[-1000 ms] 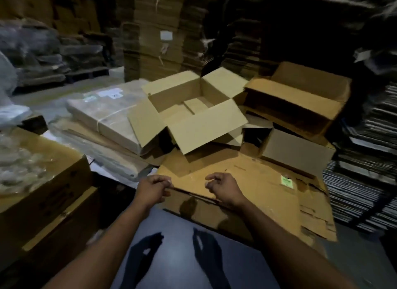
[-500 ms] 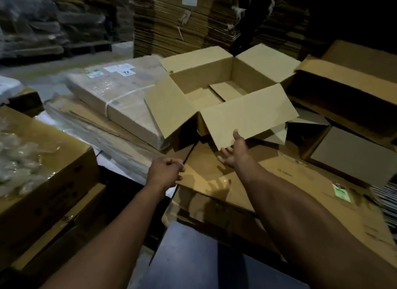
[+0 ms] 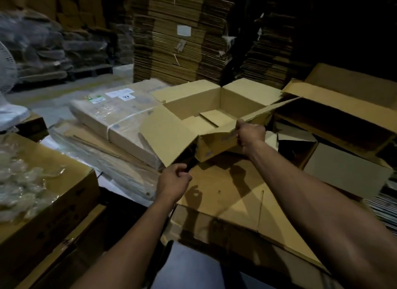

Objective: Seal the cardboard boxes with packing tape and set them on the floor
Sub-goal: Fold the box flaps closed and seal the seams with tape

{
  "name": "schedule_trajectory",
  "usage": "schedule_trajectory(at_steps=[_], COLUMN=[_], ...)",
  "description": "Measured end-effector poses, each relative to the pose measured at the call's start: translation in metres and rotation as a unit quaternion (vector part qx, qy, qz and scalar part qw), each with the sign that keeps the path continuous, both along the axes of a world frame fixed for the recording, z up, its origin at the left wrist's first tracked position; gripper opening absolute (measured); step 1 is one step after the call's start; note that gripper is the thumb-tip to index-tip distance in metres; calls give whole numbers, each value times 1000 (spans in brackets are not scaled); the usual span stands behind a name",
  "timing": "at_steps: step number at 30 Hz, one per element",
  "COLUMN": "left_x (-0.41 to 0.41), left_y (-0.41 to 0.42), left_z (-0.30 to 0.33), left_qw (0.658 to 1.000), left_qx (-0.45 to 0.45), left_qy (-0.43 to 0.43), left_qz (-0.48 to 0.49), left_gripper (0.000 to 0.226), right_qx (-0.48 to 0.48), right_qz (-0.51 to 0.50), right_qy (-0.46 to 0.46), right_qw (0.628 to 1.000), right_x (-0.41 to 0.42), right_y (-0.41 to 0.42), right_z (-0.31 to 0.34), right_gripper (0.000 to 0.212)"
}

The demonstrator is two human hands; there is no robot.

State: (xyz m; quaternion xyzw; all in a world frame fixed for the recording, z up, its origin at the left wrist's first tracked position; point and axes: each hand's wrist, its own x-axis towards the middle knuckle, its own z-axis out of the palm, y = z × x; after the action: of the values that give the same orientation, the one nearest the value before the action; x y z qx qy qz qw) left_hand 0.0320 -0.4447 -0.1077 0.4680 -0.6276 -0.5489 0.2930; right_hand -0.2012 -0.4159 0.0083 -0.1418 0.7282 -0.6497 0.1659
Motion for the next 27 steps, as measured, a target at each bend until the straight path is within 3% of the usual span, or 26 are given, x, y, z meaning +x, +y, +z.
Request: schedule_trajectory(at_steps=[2,4,7,9,12,14,19,22,27], left_x=[10,19,29,38,62,88,151,181,204], left_y=[16,43,94,138,211,257,346,386,447], left_z=[16,34,44,45,50,50,60,78,122], left_qw=[980,933,863,827,795,770,699,631,580], left_qx=[-149,-248,-308,-328,-385,-420,-488,-533,-490], left_qy=[-129,-261,-395,-451,-463,-472,-487,-512,-579], left_qz=[3,-25,-70,-77,-74,-94,-191,-236,-297], left_gripper=[66,106,131,123,77,59,56,55,35], right_qx=[-2,-7,-11,-8,30,66,164,196,278], right_qz=[16,31,33,51,65,65,122,157,240], right_qy=[22,33,54,52,41,43,98,112,155], right_qw=[1000,999,998,997,997,995,974,961,917], right_x=[5,16,38,50,70,86,131,163,223], right_y=[36,83,166,224,307,359,494,556,625], right_z=[21,42,71,80,72,63,54,55,53], right_gripper=[20,17,15,16,18,16,27,30,33])
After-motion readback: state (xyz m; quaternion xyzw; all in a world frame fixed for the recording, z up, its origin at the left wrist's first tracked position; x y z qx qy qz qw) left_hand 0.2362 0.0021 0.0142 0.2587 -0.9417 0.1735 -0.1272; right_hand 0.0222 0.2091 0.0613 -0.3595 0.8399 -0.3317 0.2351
